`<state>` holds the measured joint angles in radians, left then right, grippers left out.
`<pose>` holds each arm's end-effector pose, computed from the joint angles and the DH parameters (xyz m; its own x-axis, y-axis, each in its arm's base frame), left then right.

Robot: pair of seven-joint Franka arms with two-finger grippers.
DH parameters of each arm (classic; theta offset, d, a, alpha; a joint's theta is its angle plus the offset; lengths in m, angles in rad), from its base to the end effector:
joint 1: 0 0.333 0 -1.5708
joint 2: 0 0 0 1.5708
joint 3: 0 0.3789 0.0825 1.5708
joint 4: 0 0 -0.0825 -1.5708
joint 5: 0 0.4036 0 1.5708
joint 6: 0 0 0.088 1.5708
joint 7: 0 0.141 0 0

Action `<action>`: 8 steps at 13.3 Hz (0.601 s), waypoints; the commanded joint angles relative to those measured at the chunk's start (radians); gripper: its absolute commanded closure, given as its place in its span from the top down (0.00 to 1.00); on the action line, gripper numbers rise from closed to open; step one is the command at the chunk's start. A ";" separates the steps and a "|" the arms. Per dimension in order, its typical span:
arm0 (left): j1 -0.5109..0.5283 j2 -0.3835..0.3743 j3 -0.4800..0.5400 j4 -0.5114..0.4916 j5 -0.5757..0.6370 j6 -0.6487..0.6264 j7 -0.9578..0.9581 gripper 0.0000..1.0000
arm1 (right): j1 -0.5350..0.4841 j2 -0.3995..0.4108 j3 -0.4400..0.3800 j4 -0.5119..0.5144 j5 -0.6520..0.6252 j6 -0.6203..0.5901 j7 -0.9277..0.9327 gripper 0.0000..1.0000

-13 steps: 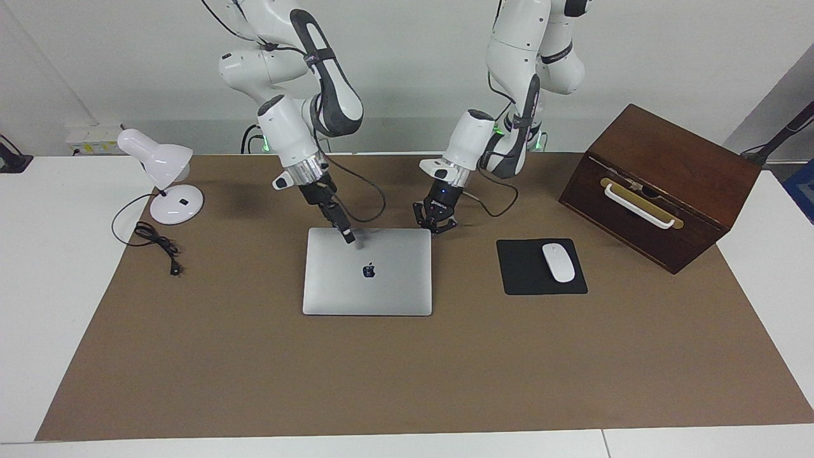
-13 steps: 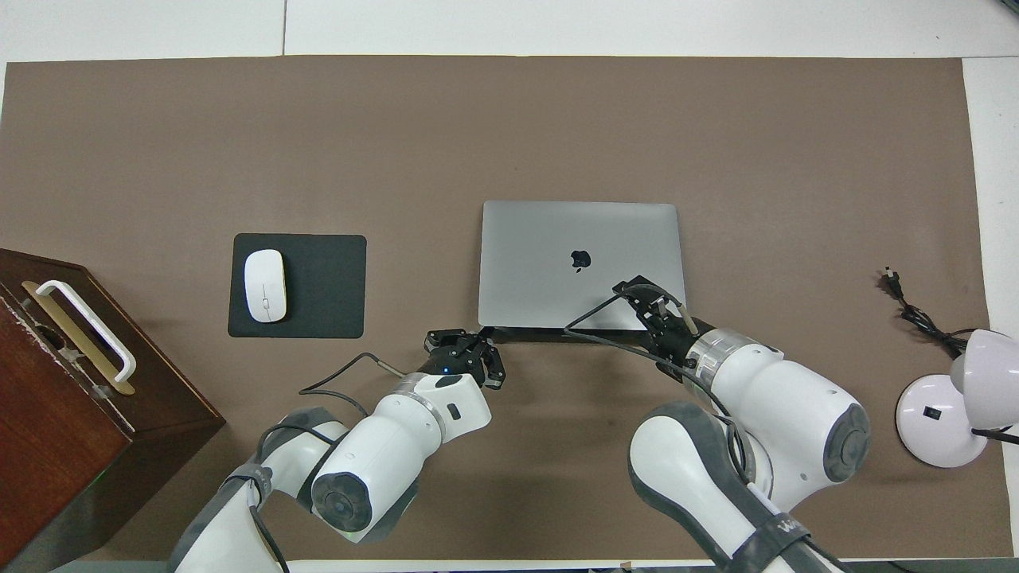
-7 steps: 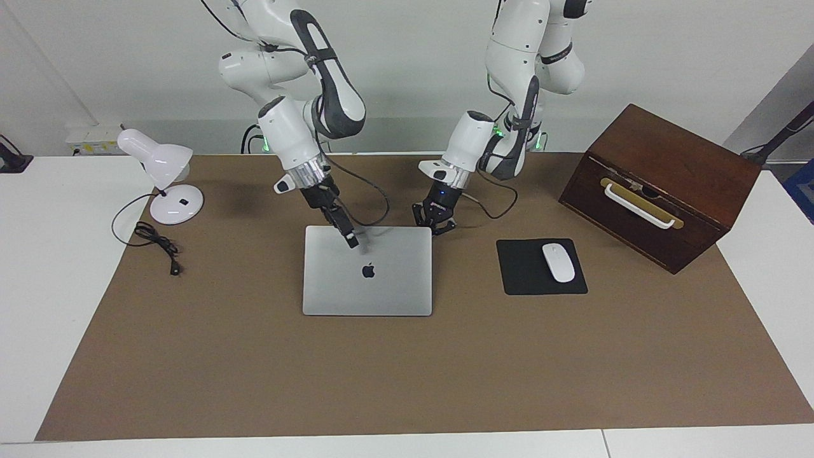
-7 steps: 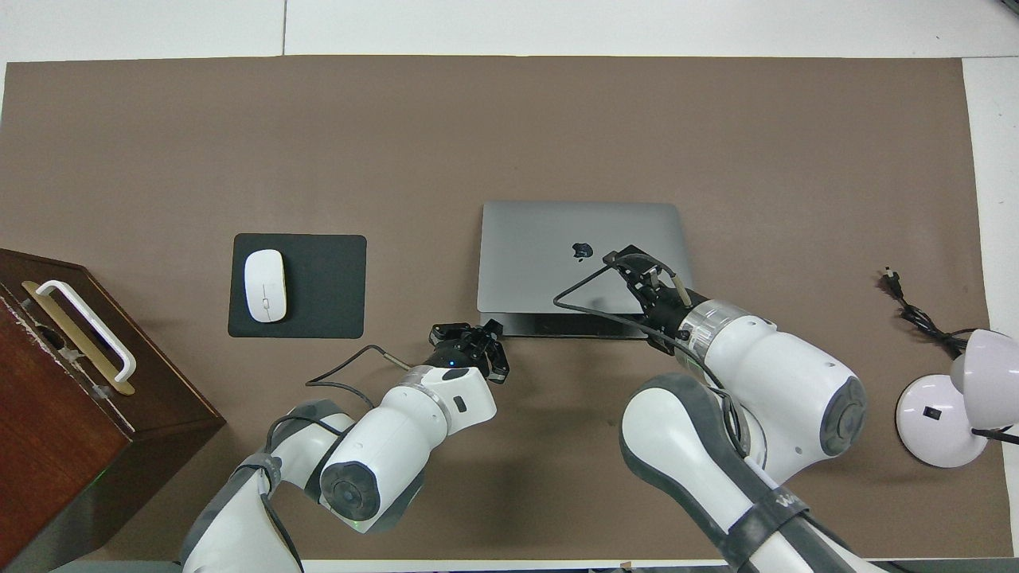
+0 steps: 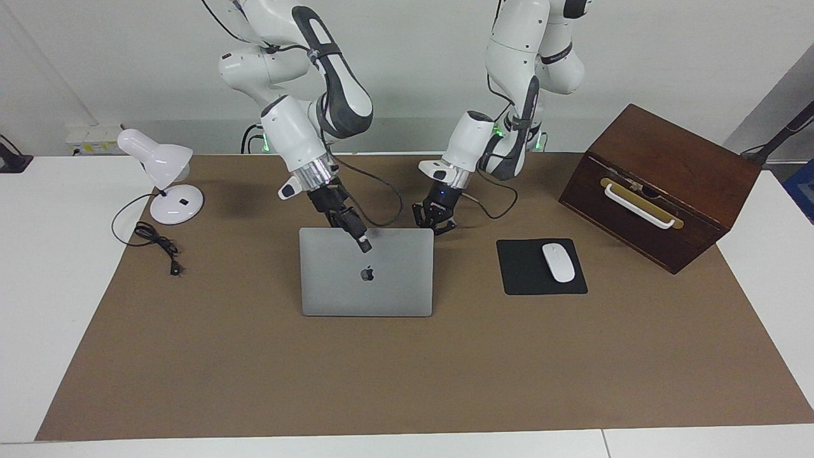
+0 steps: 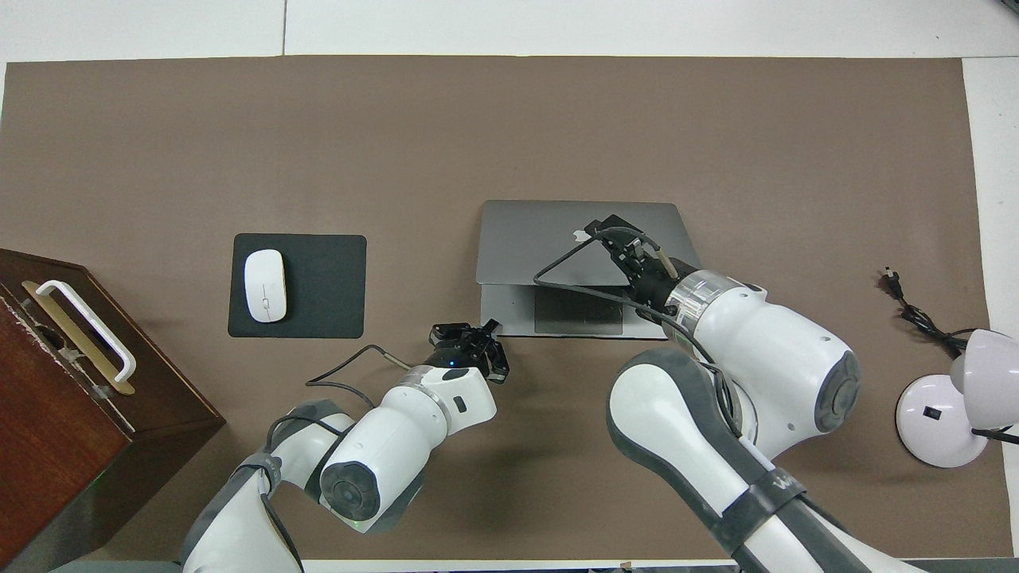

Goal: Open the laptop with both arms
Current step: 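Lift the laptop lid upward with the right gripper, left gripper holding the base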

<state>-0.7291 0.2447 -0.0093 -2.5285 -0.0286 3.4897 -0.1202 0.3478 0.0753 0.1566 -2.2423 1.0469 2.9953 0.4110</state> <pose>0.4116 -0.3695 0.2853 0.6508 -0.3919 0.6503 -0.5790 -0.8102 0.0912 0.5513 0.2372 0.4118 0.6256 -0.7798 -0.0231 -0.5744 -0.4404 -0.6900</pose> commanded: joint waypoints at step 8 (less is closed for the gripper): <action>-0.009 0.048 0.019 0.019 -0.001 0.015 0.033 0.00 | -0.049 0.138 0.001 0.279 0.022 0.008 -0.152 1.00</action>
<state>-0.7291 0.2455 -0.0092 -2.5284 -0.0286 3.4910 -0.1098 0.3193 0.1695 0.1496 -2.0504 1.0469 2.9953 0.3076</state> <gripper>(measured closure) 0.991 0.000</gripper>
